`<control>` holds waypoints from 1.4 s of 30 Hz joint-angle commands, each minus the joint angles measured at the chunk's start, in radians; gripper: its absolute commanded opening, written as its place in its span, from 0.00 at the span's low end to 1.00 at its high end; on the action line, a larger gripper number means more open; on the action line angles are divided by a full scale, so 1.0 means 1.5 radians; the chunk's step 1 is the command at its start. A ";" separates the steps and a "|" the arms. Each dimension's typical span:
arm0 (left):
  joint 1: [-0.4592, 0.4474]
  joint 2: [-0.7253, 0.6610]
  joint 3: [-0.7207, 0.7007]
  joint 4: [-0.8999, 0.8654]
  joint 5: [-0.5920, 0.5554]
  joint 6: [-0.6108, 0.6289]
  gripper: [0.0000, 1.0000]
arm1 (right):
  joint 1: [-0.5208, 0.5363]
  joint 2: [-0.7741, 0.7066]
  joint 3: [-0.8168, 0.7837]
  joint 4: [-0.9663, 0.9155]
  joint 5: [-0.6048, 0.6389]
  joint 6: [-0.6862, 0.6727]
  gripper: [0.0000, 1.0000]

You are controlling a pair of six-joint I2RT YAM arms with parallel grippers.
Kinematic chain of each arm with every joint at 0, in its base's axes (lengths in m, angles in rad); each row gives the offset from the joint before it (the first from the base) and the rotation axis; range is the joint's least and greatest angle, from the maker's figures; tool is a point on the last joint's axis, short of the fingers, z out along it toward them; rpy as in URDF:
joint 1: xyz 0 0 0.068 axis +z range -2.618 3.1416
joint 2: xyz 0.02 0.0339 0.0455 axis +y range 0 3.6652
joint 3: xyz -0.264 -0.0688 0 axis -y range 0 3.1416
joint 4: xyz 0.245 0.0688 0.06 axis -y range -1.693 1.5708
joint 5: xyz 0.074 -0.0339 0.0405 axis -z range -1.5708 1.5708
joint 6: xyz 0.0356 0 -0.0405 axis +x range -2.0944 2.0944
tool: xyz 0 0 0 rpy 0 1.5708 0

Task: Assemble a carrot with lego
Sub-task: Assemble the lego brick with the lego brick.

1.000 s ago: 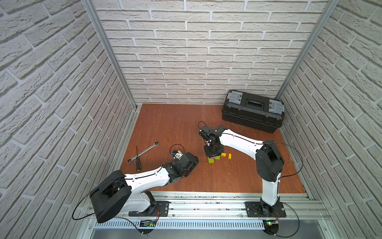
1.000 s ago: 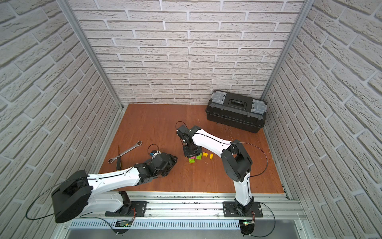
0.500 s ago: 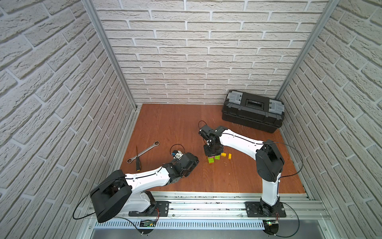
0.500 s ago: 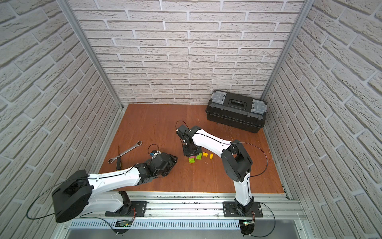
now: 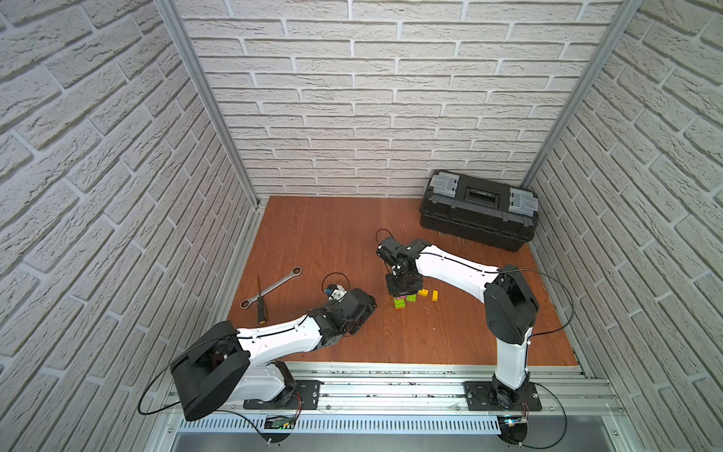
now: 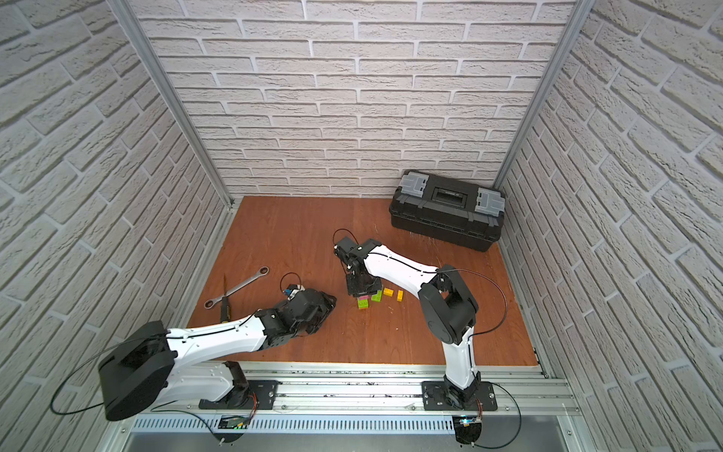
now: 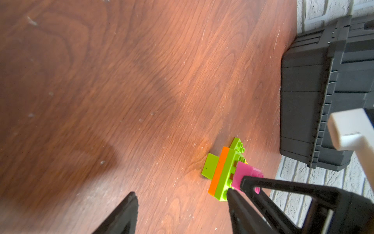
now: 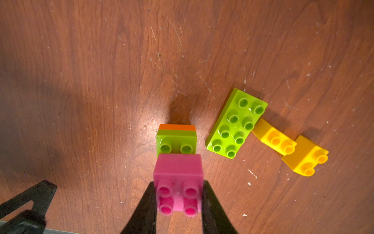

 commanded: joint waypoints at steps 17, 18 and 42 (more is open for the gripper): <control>0.005 0.012 -0.004 0.018 0.001 0.010 0.72 | 0.001 -0.039 -0.006 0.008 -0.006 0.017 0.15; 0.005 0.011 -0.005 0.017 0.001 0.009 0.73 | 0.002 -0.040 -0.006 0.008 -0.006 0.018 0.15; 0.005 0.008 -0.010 0.016 0.001 0.008 0.73 | 0.009 -0.035 -0.025 0.021 -0.015 0.023 0.15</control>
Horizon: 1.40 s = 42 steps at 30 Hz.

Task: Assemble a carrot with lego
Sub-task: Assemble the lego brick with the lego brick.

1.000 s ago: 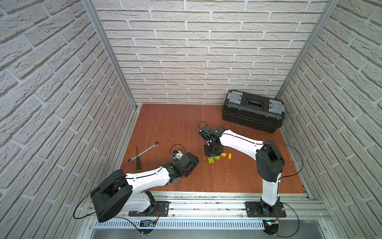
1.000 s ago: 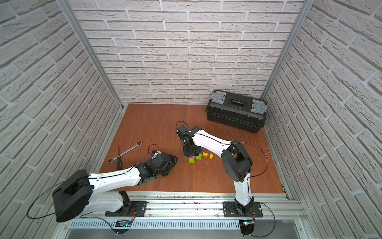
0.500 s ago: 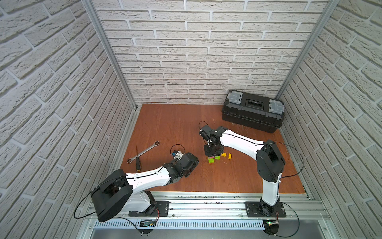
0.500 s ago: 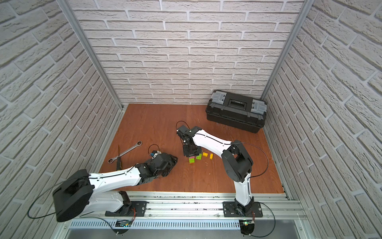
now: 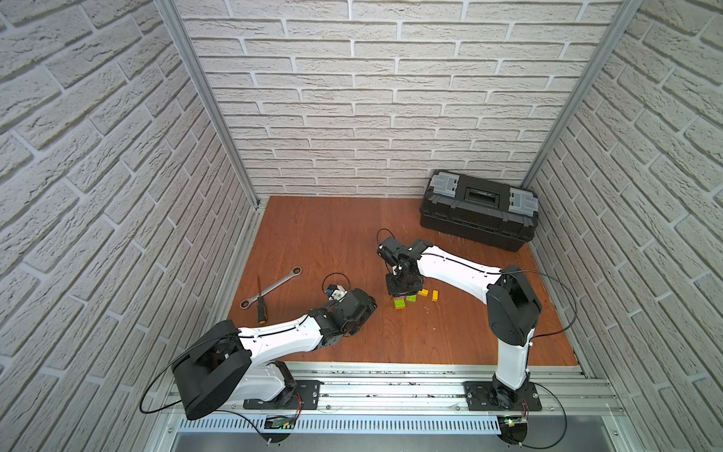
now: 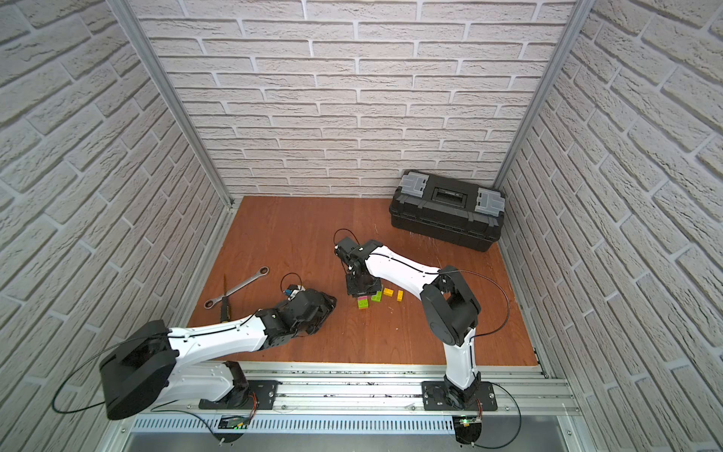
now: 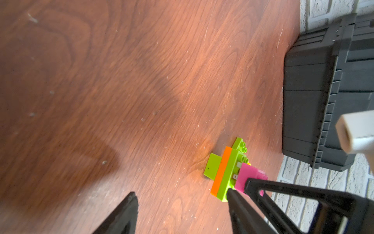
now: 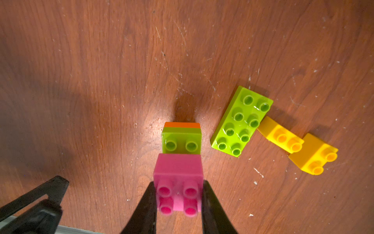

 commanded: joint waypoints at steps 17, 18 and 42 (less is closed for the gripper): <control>0.003 0.009 -0.009 0.016 0.001 0.007 0.73 | 0.006 -0.010 -0.024 0.018 -0.009 0.007 0.15; 0.003 0.010 -0.009 0.017 0.000 0.007 0.72 | 0.005 -0.007 -0.023 0.017 -0.009 0.006 0.15; 0.004 0.019 -0.007 0.020 0.003 0.007 0.73 | 0.005 0.099 -0.032 0.030 -0.006 -0.025 0.17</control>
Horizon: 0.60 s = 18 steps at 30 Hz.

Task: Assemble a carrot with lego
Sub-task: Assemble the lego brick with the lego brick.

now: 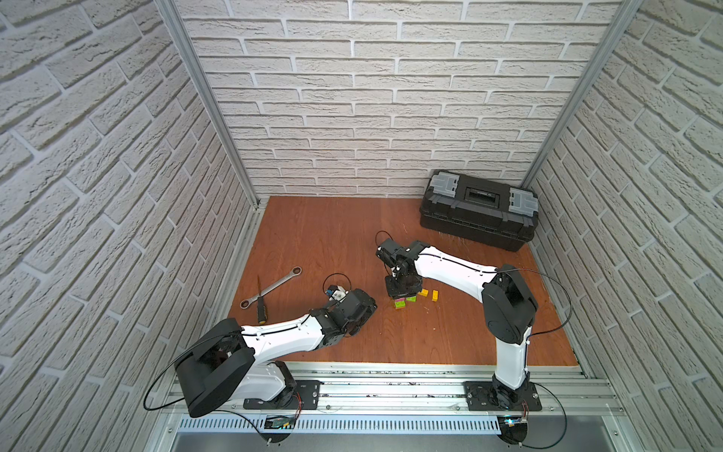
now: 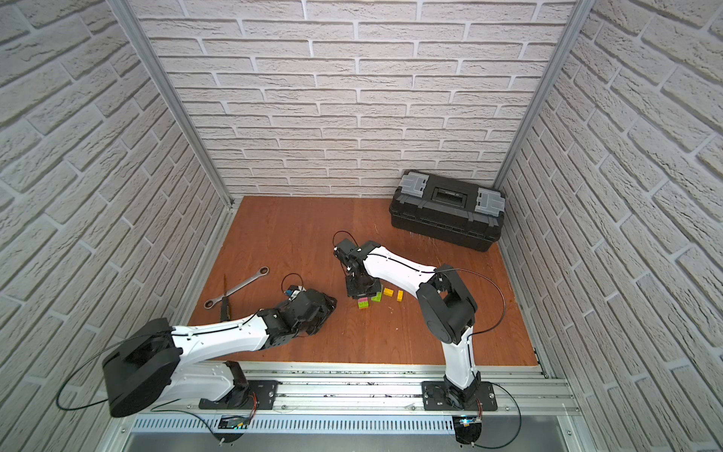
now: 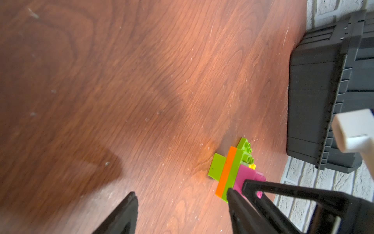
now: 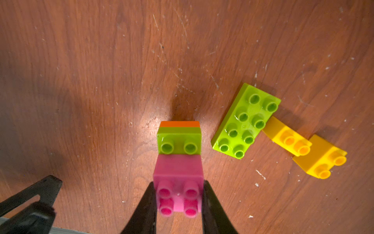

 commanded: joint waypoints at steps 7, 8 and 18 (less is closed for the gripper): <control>0.005 0.006 0.000 0.013 0.002 0.011 0.75 | 0.004 0.049 -0.026 0.025 0.007 -0.012 0.56; 0.006 0.006 0.002 0.010 0.003 0.013 0.76 | 0.003 0.043 -0.022 0.020 0.011 -0.014 0.59; 0.007 0.001 0.006 0.002 0.002 0.016 0.77 | 0.000 -0.020 0.051 -0.032 0.018 -0.020 0.68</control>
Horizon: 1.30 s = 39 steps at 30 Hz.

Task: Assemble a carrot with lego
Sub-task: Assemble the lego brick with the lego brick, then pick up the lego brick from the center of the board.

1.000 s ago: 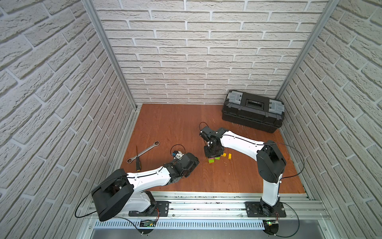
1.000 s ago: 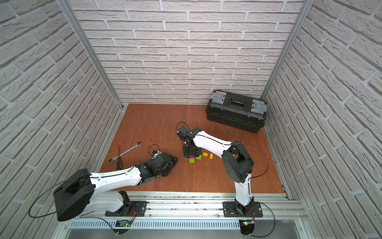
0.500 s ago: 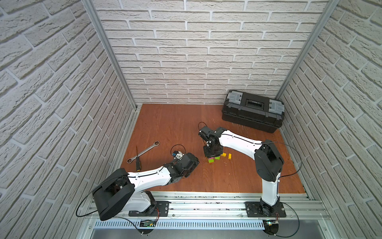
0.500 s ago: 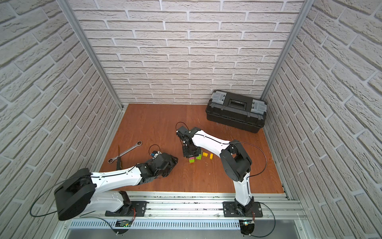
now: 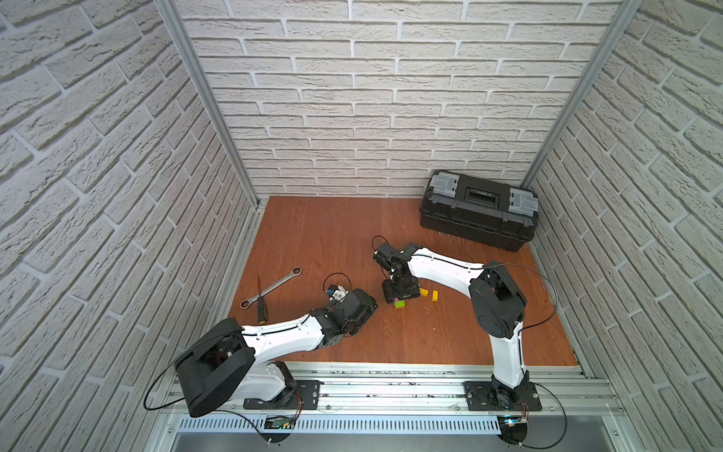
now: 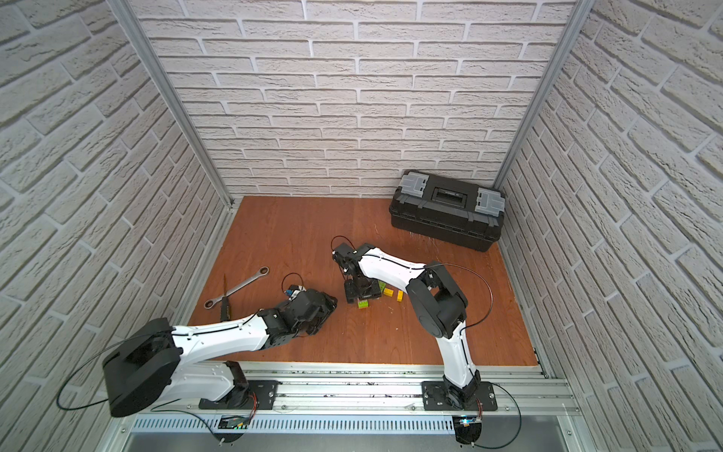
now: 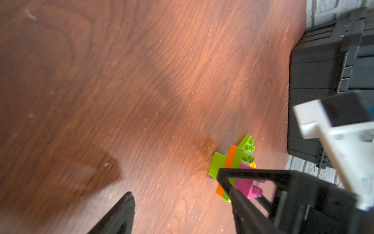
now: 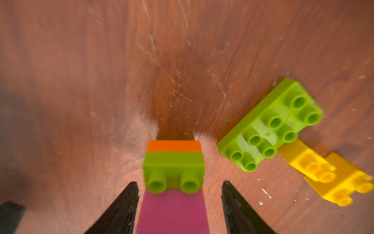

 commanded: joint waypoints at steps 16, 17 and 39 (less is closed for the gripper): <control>0.005 -0.014 -0.005 -0.003 -0.004 0.008 0.77 | -0.078 -0.144 0.026 -0.031 0.001 0.040 0.63; 0.006 -0.013 -0.006 -0.003 -0.004 0.007 0.77 | -0.086 -0.142 0.020 -0.027 0.001 0.049 0.63; 0.012 -0.018 -0.018 0.004 0.004 0.007 0.77 | -0.114 -0.042 -0.046 0.088 -0.071 0.137 0.59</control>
